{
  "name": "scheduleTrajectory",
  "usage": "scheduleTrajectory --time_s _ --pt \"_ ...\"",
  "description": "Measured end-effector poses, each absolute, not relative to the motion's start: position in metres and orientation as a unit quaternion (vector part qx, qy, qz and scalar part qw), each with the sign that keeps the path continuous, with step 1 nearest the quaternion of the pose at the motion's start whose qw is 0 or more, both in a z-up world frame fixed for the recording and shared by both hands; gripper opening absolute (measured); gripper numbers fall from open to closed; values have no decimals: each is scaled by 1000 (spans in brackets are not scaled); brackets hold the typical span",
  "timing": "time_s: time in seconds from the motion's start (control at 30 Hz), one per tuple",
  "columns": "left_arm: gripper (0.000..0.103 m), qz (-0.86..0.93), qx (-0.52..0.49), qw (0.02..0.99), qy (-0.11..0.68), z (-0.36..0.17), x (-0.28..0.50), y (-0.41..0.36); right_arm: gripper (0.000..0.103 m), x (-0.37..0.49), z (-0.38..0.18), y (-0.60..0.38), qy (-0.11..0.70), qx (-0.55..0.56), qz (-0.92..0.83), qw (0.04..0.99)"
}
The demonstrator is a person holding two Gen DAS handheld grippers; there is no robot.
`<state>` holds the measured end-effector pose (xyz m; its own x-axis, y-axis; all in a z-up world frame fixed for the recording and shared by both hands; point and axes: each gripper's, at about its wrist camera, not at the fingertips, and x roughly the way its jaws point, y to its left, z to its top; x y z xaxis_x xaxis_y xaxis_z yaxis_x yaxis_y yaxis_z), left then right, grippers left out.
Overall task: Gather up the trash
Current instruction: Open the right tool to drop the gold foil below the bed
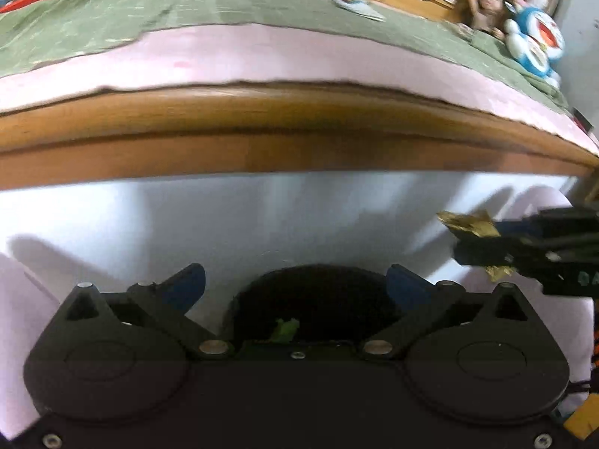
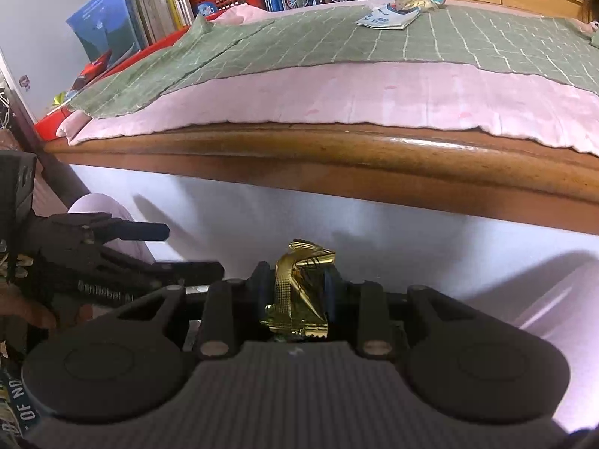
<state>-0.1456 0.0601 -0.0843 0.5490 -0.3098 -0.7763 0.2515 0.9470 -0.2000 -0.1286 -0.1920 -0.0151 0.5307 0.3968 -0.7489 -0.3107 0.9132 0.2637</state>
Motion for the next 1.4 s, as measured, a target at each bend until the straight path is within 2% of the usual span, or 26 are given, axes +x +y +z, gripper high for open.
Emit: scheduleTrajectory --time_s 0.37,0.43,0.47,0.5,0.57,1.07,1.4 --pt "103 -144 -17 885 443 -80 -138 70 39 -124 -16 -183 440 42 218 870" --pt "103 -148 -18 882 446 -81 -139 68 51 -123 -16 -179 438 38 219 871" --pt "103 -149 -20 881 448 -82 -138 68 65 -122 -16 -178 436 34 217 873" --pt "103 -149 -20 881 449 -83 -139 68 85 -122 -16 -177 436 33 217 873" --pt "103 -144 -18 882 449 -83 -138 68 103 -121 -16 -177 434 27 206 877" --pt "103 -146 -13 877 457 -81 -133 65 103 -119 -21 -187 449 43 180 874" --pt "103 -181 8 878 443 -56 -140 64 103 -121 8 -196 417 39 186 889"
